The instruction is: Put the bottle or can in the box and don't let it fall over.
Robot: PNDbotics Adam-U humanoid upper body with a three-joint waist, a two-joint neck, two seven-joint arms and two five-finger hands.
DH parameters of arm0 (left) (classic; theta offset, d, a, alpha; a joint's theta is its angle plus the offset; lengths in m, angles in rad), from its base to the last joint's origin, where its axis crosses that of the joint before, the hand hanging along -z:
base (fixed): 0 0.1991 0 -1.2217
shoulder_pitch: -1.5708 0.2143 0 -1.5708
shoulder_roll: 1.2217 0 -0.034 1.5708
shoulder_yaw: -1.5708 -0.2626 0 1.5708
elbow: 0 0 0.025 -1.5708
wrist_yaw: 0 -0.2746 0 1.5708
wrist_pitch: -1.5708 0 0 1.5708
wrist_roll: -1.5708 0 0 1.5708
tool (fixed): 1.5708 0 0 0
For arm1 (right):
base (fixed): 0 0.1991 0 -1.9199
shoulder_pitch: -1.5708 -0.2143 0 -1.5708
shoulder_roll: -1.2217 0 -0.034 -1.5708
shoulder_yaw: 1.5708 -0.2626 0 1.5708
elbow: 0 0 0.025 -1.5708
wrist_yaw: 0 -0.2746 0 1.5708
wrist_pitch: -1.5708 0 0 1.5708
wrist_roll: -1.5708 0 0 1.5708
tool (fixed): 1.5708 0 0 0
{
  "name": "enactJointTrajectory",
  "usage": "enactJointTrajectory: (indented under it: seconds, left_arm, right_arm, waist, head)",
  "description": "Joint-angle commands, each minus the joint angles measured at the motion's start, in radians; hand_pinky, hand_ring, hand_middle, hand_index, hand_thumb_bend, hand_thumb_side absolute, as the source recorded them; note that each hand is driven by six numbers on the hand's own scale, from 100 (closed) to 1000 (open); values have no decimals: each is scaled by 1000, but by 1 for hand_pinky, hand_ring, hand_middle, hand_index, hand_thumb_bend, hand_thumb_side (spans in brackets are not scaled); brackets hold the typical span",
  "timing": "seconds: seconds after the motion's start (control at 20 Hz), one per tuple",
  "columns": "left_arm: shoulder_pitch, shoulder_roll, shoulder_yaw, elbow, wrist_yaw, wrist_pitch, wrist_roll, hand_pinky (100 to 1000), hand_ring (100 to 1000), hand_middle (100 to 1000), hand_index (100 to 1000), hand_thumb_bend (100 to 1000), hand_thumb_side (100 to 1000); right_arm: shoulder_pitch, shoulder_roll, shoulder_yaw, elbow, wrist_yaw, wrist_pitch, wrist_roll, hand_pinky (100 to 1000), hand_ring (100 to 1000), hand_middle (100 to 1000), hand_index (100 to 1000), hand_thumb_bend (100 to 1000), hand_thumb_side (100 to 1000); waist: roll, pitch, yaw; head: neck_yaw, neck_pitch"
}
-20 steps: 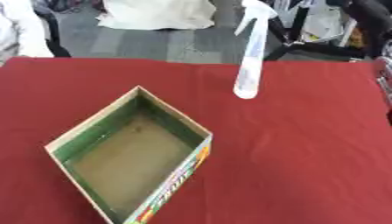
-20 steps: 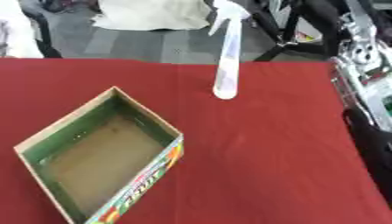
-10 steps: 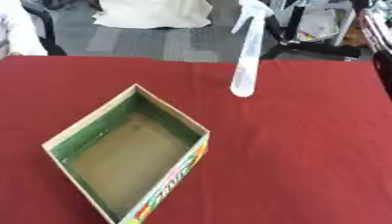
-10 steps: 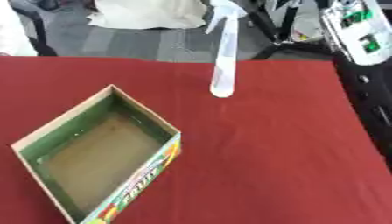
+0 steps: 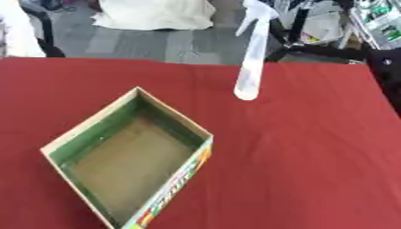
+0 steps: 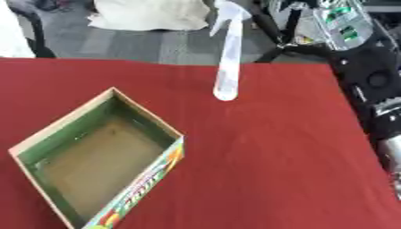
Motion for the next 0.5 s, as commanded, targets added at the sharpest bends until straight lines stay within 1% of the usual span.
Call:
enactJointTrajectory:
  seconds: [0.05,0.15,0.2,0.3,0.5]
  left_arm:
    - [-13,34,-1,-21,-3,-1,-5,689,750,747,744,100,673]
    - [-14,34,-3,-21,-4,0,-7,689,750,747,743,100,675]
    - [-16,35,-3,-21,-5,0,-8,689,750,747,743,100,676]
    - [-16,36,-4,-21,-6,1,-9,689,750,747,742,100,677]
    - [-15,39,-5,-21,-10,2,-10,689,751,747,743,100,680]
  right_arm:
    - [-40,-21,-25,23,40,-42,105,876,923,892,895,100,526]
    - [-49,-23,-31,29,46,-59,171,876,917,888,896,100,534]
    - [-52,-26,-30,29,52,-62,203,870,891,873,890,100,543]
    - [-56,-31,-25,19,78,-58,253,866,873,858,879,100,538]
    - [-52,-38,1,-38,171,-46,327,870,871,854,872,100,518]
  waist:
    - [2,-11,1]
    - [0,-7,0]
    - [-1,-5,0]
    - [-2,-3,-3]
    - [-5,3,-10]
  head:
    - [-3,-23]
    - [-6,-27]
    - [-6,-29]
    - [-6,-30]
    - [-10,-33]
